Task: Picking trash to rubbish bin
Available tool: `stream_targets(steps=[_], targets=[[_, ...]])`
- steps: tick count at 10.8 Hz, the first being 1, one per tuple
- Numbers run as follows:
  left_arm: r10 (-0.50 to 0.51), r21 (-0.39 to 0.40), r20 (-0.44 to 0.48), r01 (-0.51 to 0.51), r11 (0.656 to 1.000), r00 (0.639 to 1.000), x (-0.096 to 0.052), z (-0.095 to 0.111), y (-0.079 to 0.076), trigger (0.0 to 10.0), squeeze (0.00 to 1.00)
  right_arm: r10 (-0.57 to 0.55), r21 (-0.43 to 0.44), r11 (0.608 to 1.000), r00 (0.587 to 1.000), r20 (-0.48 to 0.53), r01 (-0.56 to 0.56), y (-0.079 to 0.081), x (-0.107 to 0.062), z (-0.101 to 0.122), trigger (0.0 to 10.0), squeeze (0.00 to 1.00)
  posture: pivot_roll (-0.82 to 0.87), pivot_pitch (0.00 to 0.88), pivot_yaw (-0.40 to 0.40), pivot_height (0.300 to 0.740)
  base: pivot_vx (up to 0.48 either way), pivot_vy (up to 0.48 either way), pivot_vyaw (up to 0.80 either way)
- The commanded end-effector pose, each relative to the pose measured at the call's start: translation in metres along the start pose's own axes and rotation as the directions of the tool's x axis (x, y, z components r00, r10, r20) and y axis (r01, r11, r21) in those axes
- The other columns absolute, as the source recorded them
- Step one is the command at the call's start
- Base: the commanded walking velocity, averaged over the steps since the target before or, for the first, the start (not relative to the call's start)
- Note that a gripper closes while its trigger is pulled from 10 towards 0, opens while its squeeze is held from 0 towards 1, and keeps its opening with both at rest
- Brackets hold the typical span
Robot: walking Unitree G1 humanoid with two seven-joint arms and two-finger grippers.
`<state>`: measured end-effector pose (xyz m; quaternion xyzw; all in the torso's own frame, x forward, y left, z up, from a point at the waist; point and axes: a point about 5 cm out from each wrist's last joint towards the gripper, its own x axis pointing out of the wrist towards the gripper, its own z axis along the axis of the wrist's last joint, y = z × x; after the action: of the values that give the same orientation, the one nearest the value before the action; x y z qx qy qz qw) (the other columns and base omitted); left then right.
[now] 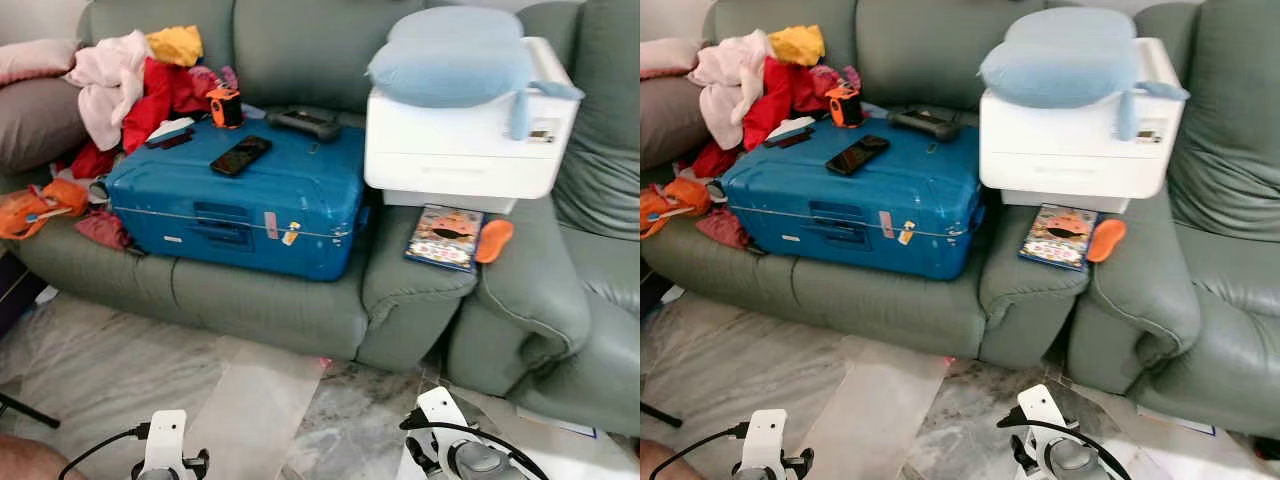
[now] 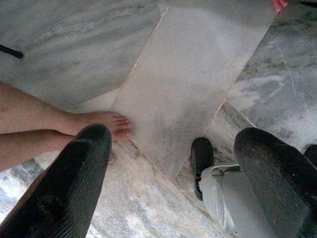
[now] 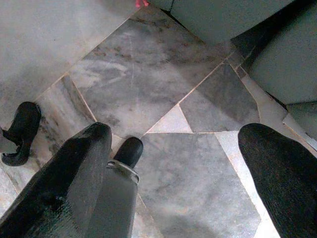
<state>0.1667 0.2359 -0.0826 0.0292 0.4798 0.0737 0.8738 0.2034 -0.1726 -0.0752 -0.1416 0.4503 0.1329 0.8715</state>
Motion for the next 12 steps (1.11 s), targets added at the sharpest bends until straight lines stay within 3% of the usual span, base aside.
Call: stream_targets(steps=[1,4,11,12], targets=[[-0.003,0.02,-0.001,0.003,1.0,1.0,0.0002,0.0022,0.0027,10.0,0.0,-0.002,0.001,1.0,1.0,0.008,0.002,0.0008,0.0005,0.0028,10.0,0.0,0.04,0.04,0.019,0.74,0.315,0.0,0.0],[-0.008,-0.016,-0.003,0.008,1.0,1.0,-0.0003,-0.0008,0.0021,10.0,0.0,0.005,-0.02,1.0,1.0,0.0,-0.005,0.0006,0.0001,0.0004,10.0,0.0,0.04,0.051,0.01,0.74,0.439,0.0,0.0],[-0.017,-0.005,-0.015,0.017,1.0,1.0,-0.0005,-0.0038,-0.0002,10.0,0.0,0.009,-0.033,0.999,1.0,0.004,-0.009,0.0004,0.0001,0.0011,10.0,0.0,0.03,0.03,0.006,0.74,0.48,0.0,0.0],[-0.012,-0.012,-0.013,0.012,1.0,1.0,-0.0008,-0.0047,0.0008,10.0,0.0,0.008,-0.034,0.999,1.0,0.003,-0.008,0.0002,0.0,0.0009,10.0,0.0,0.03,0.03,0.006,0.74,0.0,0.0,0.0]])
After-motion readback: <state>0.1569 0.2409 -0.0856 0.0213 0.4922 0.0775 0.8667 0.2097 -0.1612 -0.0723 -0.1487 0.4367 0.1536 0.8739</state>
